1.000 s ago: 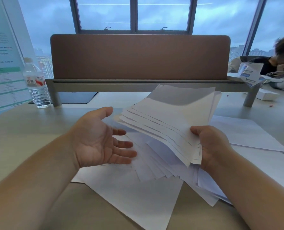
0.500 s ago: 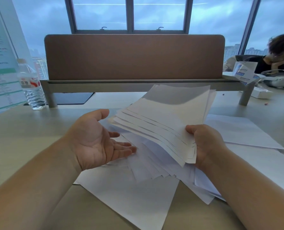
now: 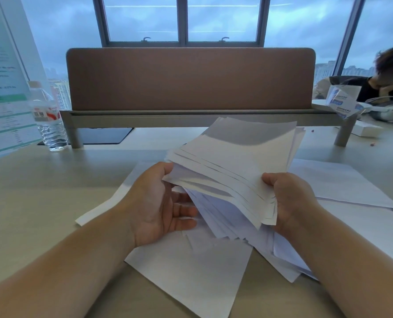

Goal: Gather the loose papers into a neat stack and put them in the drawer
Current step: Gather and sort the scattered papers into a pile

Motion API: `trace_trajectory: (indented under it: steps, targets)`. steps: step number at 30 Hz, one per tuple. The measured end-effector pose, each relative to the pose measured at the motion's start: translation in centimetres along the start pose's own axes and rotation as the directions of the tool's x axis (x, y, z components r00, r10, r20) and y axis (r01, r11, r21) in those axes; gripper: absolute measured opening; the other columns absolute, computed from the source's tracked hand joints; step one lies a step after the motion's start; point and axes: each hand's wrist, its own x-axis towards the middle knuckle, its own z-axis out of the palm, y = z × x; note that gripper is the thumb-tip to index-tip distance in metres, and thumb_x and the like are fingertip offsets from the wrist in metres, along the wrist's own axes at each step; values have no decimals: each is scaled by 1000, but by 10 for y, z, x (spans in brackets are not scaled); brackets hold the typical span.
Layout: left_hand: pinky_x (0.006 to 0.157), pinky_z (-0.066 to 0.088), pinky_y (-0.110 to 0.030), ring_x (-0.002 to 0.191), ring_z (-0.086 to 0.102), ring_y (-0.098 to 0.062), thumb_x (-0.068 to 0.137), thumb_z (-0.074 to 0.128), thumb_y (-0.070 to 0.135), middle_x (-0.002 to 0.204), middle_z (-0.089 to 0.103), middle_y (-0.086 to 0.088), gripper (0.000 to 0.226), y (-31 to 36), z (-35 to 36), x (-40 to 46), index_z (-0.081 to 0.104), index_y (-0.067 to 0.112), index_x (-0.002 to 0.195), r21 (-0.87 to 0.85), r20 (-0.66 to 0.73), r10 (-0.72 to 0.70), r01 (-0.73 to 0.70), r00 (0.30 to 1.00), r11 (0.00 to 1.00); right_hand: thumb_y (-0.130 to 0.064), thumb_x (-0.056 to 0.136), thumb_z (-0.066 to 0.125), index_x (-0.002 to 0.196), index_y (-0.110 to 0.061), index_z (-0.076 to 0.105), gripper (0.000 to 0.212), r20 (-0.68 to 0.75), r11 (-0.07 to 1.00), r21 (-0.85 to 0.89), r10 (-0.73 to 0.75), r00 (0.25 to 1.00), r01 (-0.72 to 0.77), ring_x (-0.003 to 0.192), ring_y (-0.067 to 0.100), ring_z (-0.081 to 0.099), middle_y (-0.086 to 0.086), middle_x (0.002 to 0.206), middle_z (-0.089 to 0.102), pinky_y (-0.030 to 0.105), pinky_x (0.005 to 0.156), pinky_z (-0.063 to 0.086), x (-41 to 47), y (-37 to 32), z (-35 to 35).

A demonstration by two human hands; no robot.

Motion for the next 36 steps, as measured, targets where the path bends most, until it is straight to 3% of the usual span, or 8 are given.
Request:
trace_trajectory:
  steps: [9, 13, 18, 24, 26, 30, 33, 36]
  targets:
    - [54, 33, -30, 55, 43, -20, 92, 39, 60, 106, 60, -13, 76, 10, -14, 3, 68, -1, 127, 122, -95, 9, 3, 995, 992, -5, 92, 63, 107, -11, 71, 18, -29, 999, 34, 29, 999, -28, 91, 38, 70, 16, 100, 73, 68, 86, 56, 10, 1, -2]
    - [52, 30, -29, 54, 42, -18, 96, 39, 55, 93, 66, -11, 71, 25, -37, 7, 75, -3, 113, 197, -239, 66, -18, 969, 980, -5, 94, 62, 99, -12, 70, 12, -56, 999, 43, 33, 998, -31, 85, 34, 70, 13, 96, 73, 45, 69, 59, 14, 2, -4]
    - [62, 56, -34, 62, 68, -24, 92, 65, 12, 84, 75, -11, 10, 29, -57, 13, 70, 4, 96, 275, -471, 262, -142, 842, 951, -6, 97, 60, 101, -13, 67, 11, -31, 999, 25, 39, 999, -38, 85, 32, 67, 11, 95, 71, 38, 64, 53, 11, 1, -5]
    - [55, 63, -41, 65, 78, -33, 88, 77, 2, 87, 80, -23, 13, 19, -57, 15, 72, -4, 99, 317, -441, 206, -63, 874, 946, -7, 95, 62, 100, -14, 68, 10, -12, 999, -5, 38, 999, -38, 93, 38, 68, 15, 101, 72, 58, 83, 58, 4, 0, -1]
    - [55, 63, -39, 68, 79, -32, 90, 76, 2, 87, 81, -21, 9, 16, -56, 16, 73, -1, 98, 390, -405, 204, -34, 891, 920, -6, 95, 62, 100, -14, 68, 11, -14, 999, -21, 36, 999, -36, 87, 35, 68, 14, 97, 72, 52, 75, 59, 2, -1, -1]
    - [81, 64, -46, 85, 78, -36, 91, 72, 3, 93, 81, -18, 9, 18, -66, 19, 77, 3, 99, 562, -379, 271, -13, 885, 827, -6, 95, 62, 99, -15, 70, 12, 2, 998, -68, 8, 1000, -8, 82, 33, 68, 12, 94, 72, 38, 64, 55, 0, -1, -1]
    - [76, 61, -40, 82, 77, -34, 88, 72, 11, 84, 81, -13, 8, 24, -76, 15, 80, 8, 88, 715, -394, 347, 47, 851, 697, -9, 95, 64, 104, -17, 71, 14, 20, 993, -120, -16, 1000, 18, 83, 32, 67, 9, 94, 72, 35, 63, 52, -5, -3, -1]
    - [84, 63, -60, 87, 78, -41, 85, 75, 18, 89, 81, -17, 14, 30, -85, 12, 80, 10, 95, 663, -400, 308, 40, 864, 748, -9, 96, 64, 107, -18, 72, 16, 67, 984, -173, -32, 997, 44, 85, 31, 67, 7, 94, 72, 36, 65, 51, -9, -6, 0]
